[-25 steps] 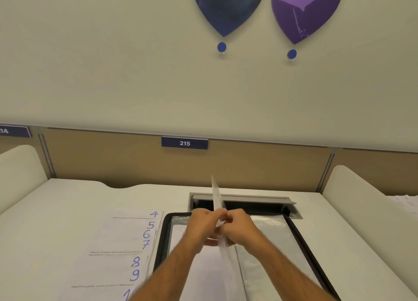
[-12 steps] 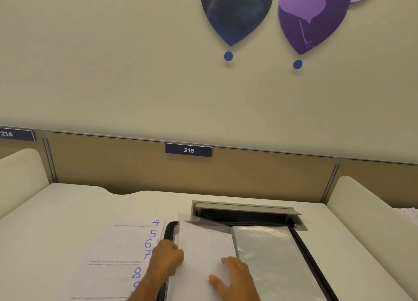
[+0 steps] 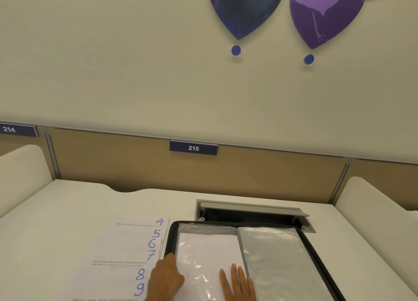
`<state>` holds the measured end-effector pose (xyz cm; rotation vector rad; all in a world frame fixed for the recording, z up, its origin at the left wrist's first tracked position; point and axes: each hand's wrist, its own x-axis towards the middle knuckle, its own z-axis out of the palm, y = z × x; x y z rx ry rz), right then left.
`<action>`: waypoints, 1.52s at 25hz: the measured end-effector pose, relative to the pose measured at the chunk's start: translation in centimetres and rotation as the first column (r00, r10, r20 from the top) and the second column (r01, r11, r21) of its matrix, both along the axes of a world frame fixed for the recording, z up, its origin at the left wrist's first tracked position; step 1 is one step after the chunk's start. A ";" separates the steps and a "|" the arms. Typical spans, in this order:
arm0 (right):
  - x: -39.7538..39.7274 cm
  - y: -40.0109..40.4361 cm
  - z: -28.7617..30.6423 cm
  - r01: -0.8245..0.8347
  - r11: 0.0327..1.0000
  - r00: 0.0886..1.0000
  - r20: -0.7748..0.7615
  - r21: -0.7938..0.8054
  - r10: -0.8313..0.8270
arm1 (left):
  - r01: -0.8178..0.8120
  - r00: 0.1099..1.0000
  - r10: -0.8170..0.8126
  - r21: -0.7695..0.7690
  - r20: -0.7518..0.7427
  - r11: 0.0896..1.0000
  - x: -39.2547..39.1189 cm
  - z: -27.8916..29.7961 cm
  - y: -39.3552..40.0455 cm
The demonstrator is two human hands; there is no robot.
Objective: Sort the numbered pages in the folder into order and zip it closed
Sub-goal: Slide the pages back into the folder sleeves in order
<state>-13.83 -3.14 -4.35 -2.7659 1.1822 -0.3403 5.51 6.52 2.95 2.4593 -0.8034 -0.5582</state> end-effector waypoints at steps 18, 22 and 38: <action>5.6 -3.9 1.4 0.115 0.970 0.993 -0.022 0.215 -0.113 | 0.183 0.784 -0.210 0.105 0.584 0.977 12.0 -5.0 2.6; 12.2 -4.0 4.8 0.020 0.983 0.997 0.074 0.184 -0.034 | 0.227 0.835 -0.258 0.122 0.486 0.966 13.4 -6.2 2.5; 28.0 -5.5 3.9 -0.127 0.944 0.962 -0.196 0.303 0.192 | 0.284 0.693 -0.195 -0.014 0.694 0.959 16.0 -10.6 0.8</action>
